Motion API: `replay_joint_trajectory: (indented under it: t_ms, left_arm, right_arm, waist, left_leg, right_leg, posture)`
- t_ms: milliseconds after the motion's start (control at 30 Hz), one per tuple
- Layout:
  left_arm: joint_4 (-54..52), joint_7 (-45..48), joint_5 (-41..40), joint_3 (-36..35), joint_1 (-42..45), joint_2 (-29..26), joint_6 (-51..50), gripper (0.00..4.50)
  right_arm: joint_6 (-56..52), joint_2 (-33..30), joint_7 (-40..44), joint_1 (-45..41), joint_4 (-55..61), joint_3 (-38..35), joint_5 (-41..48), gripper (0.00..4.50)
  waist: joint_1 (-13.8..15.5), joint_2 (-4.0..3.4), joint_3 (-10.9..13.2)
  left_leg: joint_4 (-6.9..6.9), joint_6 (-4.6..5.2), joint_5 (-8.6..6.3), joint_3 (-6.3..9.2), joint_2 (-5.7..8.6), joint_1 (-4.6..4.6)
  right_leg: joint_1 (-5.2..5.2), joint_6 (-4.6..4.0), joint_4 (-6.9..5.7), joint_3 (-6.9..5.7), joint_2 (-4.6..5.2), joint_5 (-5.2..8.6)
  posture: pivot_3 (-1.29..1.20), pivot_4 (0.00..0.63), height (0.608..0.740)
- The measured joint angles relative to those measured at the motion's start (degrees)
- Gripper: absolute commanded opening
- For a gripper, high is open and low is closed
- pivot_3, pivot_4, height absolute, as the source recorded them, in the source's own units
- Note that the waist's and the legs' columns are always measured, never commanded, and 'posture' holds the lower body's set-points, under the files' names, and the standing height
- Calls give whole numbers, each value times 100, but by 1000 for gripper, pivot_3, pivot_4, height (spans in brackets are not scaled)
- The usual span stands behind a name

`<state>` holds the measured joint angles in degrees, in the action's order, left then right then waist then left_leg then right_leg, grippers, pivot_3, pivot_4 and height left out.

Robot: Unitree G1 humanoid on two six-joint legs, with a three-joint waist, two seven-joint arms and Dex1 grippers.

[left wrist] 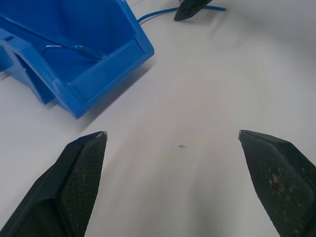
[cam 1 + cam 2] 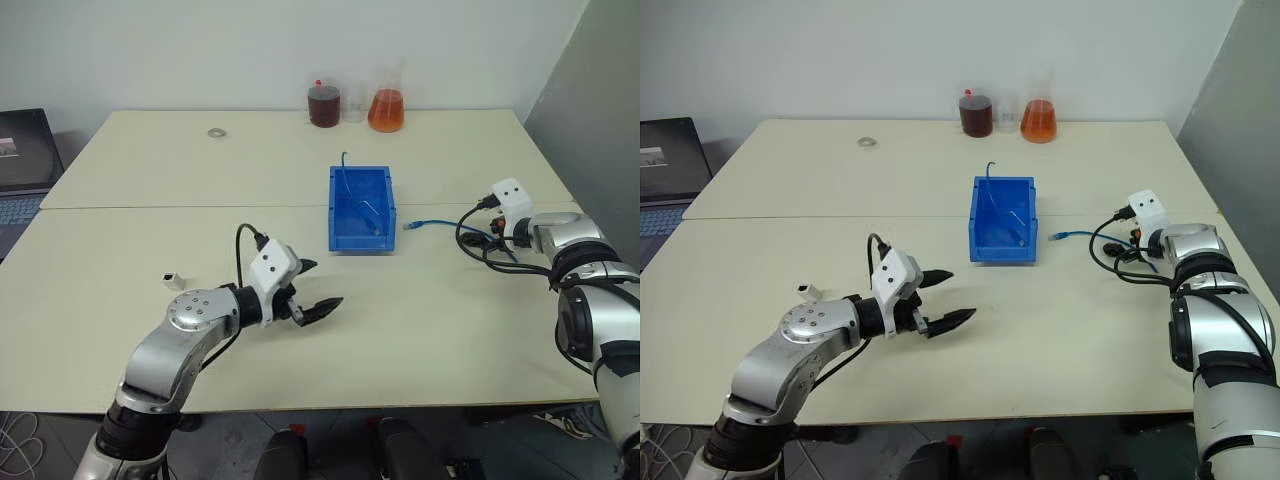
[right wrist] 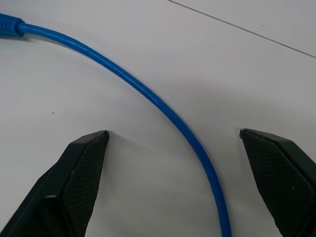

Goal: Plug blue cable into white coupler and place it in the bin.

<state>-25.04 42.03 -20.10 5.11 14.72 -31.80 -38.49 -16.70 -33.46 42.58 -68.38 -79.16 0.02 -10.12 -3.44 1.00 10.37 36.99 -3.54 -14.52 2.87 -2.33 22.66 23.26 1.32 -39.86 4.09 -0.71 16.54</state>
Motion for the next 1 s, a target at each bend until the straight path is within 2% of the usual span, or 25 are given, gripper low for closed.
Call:
replay_joint_trajectory:
  t_ms: [67,100,200,533,700,1000]
  left_arm:
    - [-1,-26,-4,0,2,-5,-23,4500]
    - [-1,-28,-6,0,4,-14,-32,4500]
    - [-1,-29,-17,-19,10,-57,-82,4500]
    - [1,-20,-20,-43,18,-53,-94,4500]
    - [12,99,-21,-17,70,-57,-68,4500]
    - [67,770,-33,78,-102,-480,289,4500]
  right_arm:
    - [-3,15,120,3,1,-5,2,3737]
    - [-7,24,147,3,1,-7,2,3342]
    - [-12,46,212,3,1,-19,2,2532]
    - [95,-5,343,3,10,121,-222,26]
    - [374,-107,826,-20,37,457,-559,26]
    - [514,-2,3203,-142,259,822,-652,26]
  waist:
    - [-3,0,0]
    - [-3,0,0]
    - [-2,0,0]
    - [5,0,0]
    - [12,0,0]
    - [-53,-4,3]
  left_leg:
    - [0,0,0,0,-1,-1]
    - [0,0,0,0,-1,-1]
    - [1,0,0,0,0,-1]
    - [1,-1,0,0,1,0]
    - [1,-1,0,0,2,0]
    - [-1,0,0,0,-4,-7]
  right_leg:
    - [0,0,-1,0,-1,0]
    - [0,0,-1,0,-1,0]
    - [0,0,-2,0,0,0]
    - [-1,0,-1,0,0,0]
    - [-1,0,0,0,1,0]
    - [-1,0,-4,-1,-3,0]
  posture:
    - [0,150,740]
    - [0,150,740]
    - [0,150,740]
    - [0,150,740]
    - [0,150,740]
    - [0,150,740]
